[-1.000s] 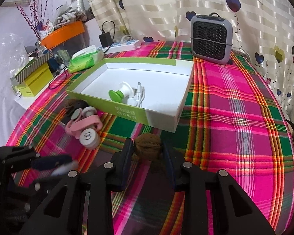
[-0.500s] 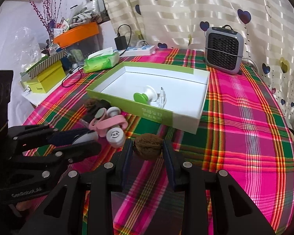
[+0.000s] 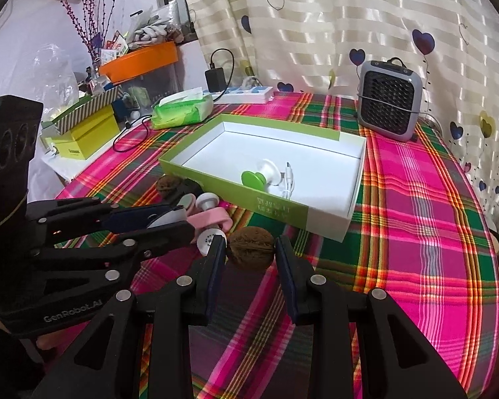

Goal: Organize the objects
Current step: 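Lift the black disc with the left tool while the right tool grasps the walnut, then carry the black disc with the left tool while the right tool carries the walnut over the box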

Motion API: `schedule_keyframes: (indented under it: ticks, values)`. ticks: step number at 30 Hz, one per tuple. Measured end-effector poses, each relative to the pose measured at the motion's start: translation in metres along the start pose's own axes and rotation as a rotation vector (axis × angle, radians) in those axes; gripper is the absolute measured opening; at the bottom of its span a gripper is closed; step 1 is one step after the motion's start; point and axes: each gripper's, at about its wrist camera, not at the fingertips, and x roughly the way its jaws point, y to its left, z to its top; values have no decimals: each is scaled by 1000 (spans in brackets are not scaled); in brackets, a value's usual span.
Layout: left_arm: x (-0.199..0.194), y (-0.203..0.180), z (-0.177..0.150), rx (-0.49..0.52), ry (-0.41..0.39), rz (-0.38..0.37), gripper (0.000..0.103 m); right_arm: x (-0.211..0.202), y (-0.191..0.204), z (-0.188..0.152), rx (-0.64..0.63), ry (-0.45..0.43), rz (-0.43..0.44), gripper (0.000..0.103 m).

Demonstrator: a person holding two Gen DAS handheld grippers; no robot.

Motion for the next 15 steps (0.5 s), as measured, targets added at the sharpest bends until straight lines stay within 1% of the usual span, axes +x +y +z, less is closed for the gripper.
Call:
schedule_keyframes:
  ticks: [15]
  values:
    - [-2,4,9,6,-22,24,26,-3,7,10,-23,-22,-4,33]
